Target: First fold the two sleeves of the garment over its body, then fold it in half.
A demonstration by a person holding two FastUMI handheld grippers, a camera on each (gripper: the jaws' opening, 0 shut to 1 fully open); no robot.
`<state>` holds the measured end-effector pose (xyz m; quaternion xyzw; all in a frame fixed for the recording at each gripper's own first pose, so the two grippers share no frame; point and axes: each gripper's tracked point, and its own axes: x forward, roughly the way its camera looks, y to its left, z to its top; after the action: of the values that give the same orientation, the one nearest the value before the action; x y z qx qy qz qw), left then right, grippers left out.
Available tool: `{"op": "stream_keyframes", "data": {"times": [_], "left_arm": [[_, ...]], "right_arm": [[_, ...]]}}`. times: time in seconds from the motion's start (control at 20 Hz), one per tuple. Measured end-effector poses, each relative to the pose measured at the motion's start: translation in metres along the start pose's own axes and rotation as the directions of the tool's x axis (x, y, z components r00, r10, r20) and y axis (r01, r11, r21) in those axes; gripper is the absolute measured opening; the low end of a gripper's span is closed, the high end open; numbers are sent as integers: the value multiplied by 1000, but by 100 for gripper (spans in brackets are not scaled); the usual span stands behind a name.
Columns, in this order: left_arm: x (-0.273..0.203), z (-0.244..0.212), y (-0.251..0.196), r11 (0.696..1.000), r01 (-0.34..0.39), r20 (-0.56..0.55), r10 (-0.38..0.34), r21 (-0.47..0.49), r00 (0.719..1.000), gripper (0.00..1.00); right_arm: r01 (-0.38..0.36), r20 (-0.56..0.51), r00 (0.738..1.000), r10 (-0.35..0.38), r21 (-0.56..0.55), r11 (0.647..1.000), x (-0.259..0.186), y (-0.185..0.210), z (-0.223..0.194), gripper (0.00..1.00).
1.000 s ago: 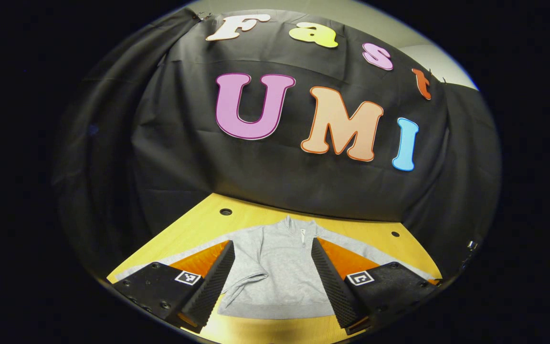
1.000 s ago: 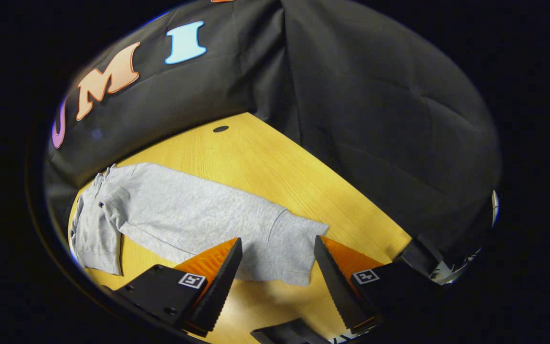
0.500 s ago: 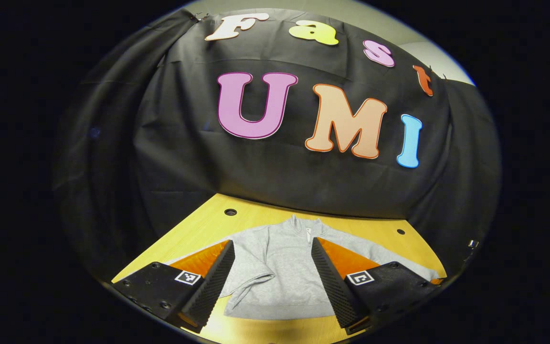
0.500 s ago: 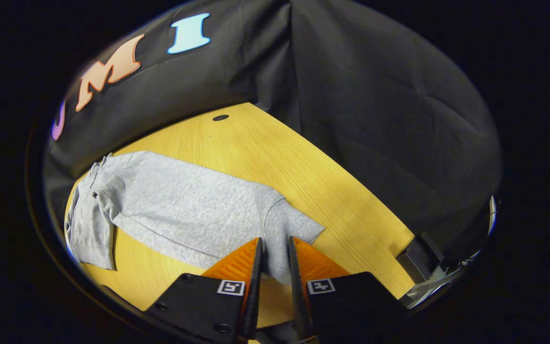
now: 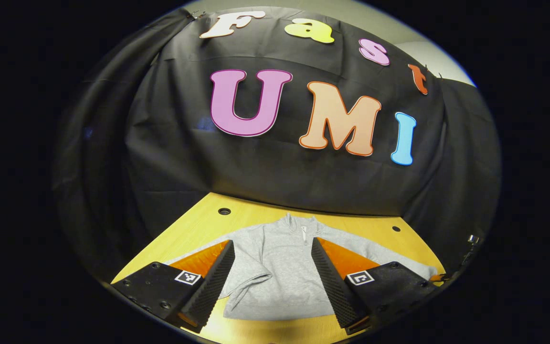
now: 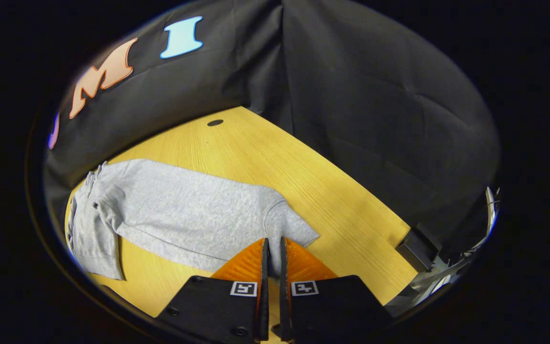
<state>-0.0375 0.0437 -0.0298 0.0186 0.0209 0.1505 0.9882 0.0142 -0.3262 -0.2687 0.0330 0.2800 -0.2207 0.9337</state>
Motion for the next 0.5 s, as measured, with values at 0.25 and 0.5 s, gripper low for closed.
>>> {"op": "stream_keyframes", "data": {"times": [0.25,0.5], "left_arm": [[3,-2,5,999,35,-1,-35,-5,999,94],[3,-2,25,998,60,3,-60,-6,998,95]], "right_arm": [[-55,51,997,51,93,994,-28,35,21,12],[-120,125,986,108,95,988,-59,94,46,11]]}}
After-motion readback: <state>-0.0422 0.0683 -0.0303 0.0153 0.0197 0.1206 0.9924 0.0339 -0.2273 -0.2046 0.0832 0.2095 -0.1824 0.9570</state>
